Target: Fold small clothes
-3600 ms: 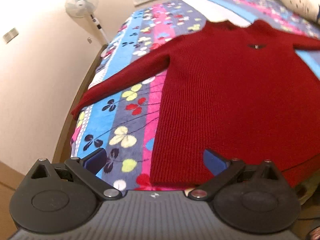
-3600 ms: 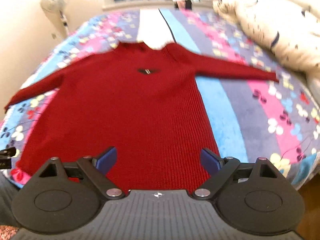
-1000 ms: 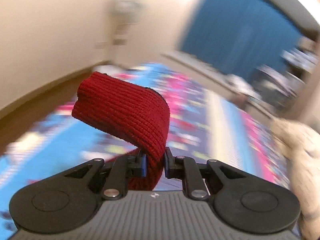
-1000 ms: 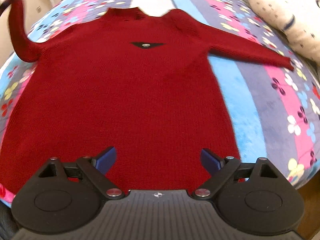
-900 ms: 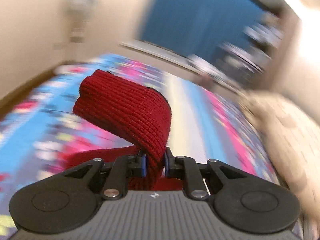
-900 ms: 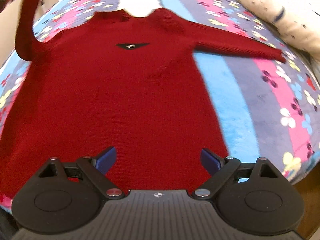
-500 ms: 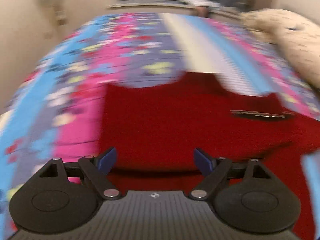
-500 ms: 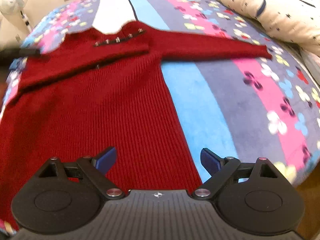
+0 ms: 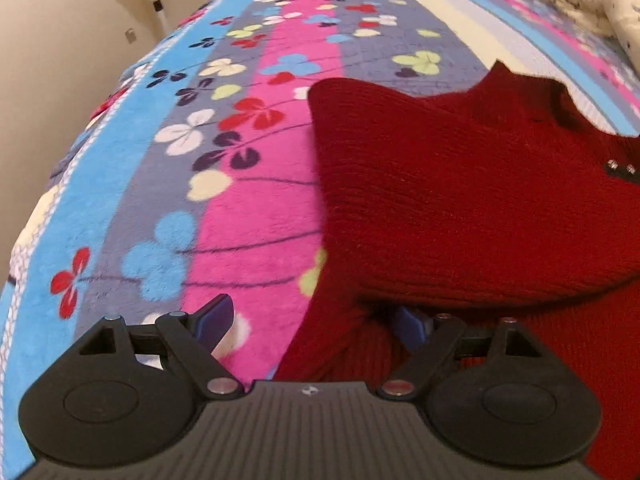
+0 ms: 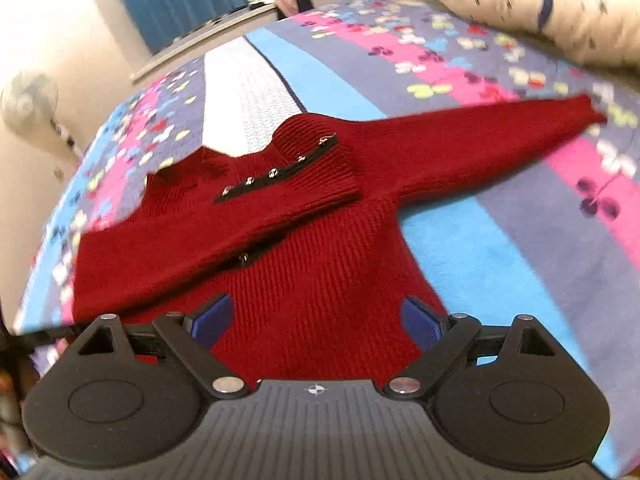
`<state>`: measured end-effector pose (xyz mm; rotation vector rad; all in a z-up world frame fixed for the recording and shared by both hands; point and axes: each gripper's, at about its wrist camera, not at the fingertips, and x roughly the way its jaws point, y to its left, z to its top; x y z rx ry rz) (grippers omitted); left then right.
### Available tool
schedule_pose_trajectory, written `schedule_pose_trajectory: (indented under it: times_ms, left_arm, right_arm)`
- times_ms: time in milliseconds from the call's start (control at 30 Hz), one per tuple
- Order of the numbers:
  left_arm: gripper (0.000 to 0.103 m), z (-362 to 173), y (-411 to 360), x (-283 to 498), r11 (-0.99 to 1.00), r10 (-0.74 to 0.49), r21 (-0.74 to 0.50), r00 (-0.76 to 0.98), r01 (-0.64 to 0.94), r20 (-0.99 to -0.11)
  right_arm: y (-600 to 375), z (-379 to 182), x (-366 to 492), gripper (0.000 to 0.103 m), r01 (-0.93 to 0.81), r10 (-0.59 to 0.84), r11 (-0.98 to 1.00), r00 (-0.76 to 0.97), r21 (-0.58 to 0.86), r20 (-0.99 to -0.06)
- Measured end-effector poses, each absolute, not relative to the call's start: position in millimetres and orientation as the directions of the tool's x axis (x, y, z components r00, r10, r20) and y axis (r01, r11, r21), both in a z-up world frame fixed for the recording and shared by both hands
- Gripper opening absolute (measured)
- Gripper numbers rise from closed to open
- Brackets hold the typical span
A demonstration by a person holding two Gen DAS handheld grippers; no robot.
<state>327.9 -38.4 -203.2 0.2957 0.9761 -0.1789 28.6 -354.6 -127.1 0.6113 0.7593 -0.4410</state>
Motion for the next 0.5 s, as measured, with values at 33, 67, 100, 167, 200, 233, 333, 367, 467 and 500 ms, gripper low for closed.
schedule_pose_trajectory:
  times_ms: [33,67,100,167,200,233,333,367,467,500]
  left_arm:
    - [0.089,-203.1,-39.0,332.4,0.943,-0.016,0.17,0.55,0.286,-0.835]
    - [0.089,-202.6,-36.7,339.4,0.944,-0.011,0.172,0.55,0.281,-0.835]
    - [0.089,-200.2,-33.5,342.1,0.951,0.002,0.172,0.549,0.259,-0.836]
    - [0.089,-198.6,-19.8,350.6,0.97,0.028,0.155,0.543,0.19,-0.84]
    - [0.089,-196.2,-15.9,351.0,0.972,0.029,0.15,0.536,0.184,-0.844]
    - [0.089,-195.3,-11.8,349.9,0.973,0.014,0.134,0.531,0.189,-0.847]
    - [0.092,-196.3,-9.0,344.1,0.963,-0.007,0.139,0.538,0.23,-0.843]
    - [0.093,-196.5,-9.9,341.9,0.957,-0.004,0.155,0.547,0.244,-0.837]
    - [0.096,-194.1,-7.8,336.3,0.95,-0.009,0.165,0.552,0.265,-0.834]
    - [0.096,-191.5,-5.2,333.9,0.952,-0.017,0.155,0.55,0.264,-0.835]
  right_arm:
    - [-360.3,-130.8,32.5,0.092,0.581,-0.139,0.72,0.657,0.38,-0.74]
    - [-367.1,-135.1,38.7,0.092,0.584,-0.125,0.698,0.669,0.415,-0.732]
    - [-375.0,-139.9,47.5,0.091,0.585,-0.116,0.68,0.68,0.441,-0.724]
    - [-386.8,-148.1,68.2,0.08,0.587,-0.129,0.666,0.698,0.459,-0.705]
    - [-392.3,-151.7,78.7,0.071,0.584,-0.138,0.667,0.706,0.462,-0.694]
    - [-398.3,-155.7,90.0,0.067,0.589,-0.147,0.662,0.709,0.464,-0.69]
    - [-416.0,-173.5,125.0,0.067,0.636,-0.165,0.626,0.674,0.451,-0.72]
    - [-419.6,-181.5,135.5,0.067,0.67,-0.19,0.612,0.641,0.421,-0.744]
    - [-420.5,-197.9,154.0,0.067,0.677,-0.227,0.643,0.614,0.358,-0.756]
    - [-415.1,-197.5,157.8,0.058,0.668,-0.251,0.674,0.61,0.317,-0.751]
